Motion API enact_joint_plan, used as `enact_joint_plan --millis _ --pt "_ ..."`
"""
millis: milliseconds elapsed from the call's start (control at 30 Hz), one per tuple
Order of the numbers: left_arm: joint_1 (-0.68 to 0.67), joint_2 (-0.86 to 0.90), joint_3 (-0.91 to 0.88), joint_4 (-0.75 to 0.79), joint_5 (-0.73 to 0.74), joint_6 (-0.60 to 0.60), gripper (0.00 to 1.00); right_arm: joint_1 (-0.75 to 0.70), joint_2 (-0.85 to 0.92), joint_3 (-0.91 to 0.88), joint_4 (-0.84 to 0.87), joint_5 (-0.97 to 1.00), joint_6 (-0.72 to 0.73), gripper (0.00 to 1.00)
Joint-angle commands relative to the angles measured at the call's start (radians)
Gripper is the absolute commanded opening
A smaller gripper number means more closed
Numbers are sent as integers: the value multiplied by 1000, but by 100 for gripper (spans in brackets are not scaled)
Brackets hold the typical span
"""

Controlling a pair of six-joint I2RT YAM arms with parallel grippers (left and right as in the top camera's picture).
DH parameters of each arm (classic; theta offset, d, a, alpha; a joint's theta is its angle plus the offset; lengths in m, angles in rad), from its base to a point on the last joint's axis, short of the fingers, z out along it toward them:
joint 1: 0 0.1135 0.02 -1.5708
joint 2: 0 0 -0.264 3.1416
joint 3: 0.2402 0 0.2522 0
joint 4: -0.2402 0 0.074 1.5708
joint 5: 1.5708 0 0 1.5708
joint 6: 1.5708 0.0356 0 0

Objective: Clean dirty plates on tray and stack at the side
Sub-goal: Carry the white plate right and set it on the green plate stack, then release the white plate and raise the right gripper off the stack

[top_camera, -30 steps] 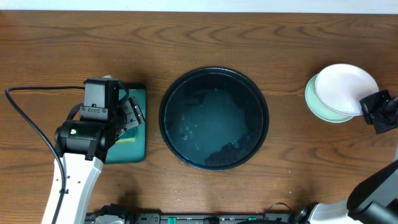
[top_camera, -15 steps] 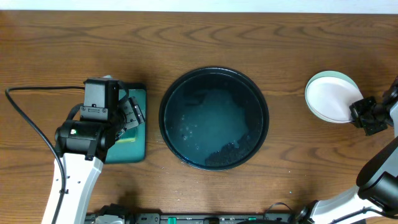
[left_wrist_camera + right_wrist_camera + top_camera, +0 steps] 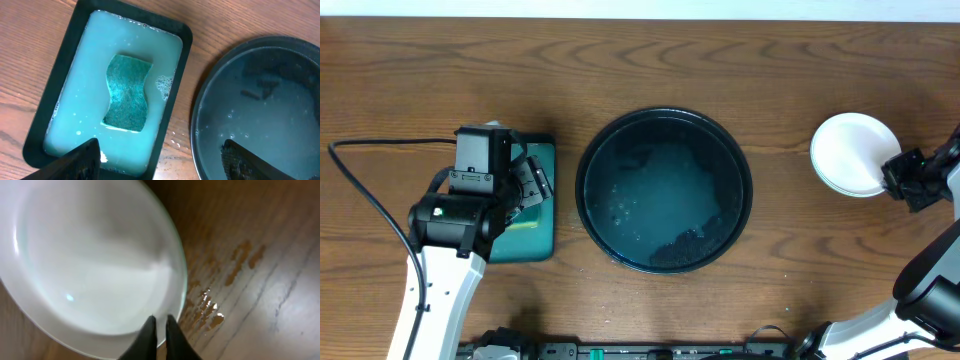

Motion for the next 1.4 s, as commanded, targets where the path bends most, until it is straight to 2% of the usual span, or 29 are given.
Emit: enact_joint_plan --millis 0,267,467,700,933,1133,1367 --pt "-4 4 -1 1 -2 6 78 2 -6 46 -2 -68 -95 2" --pt "-4 1 6 22 -10 29 78 69 -21 114 -25 -161 -254 1" --pt "-4 -46 78 26 -59 42 78 161 -143 148 -26 -161 -393 5" --pt "-4 -161 208 -42 -75 82 78 325 -372 151 -24 -103 -564 21" --pt "-4 -362 256 -136 -74 100 78 479 -565 151 -35 -18 -608 35" --pt "-4 -568 256 -259 -73 123 78 533 -669 151 -62 -19 -608 46" --pt "-4 -690 256 -415 -74 127 78 535 -684 151 -101 -19 -608 49"
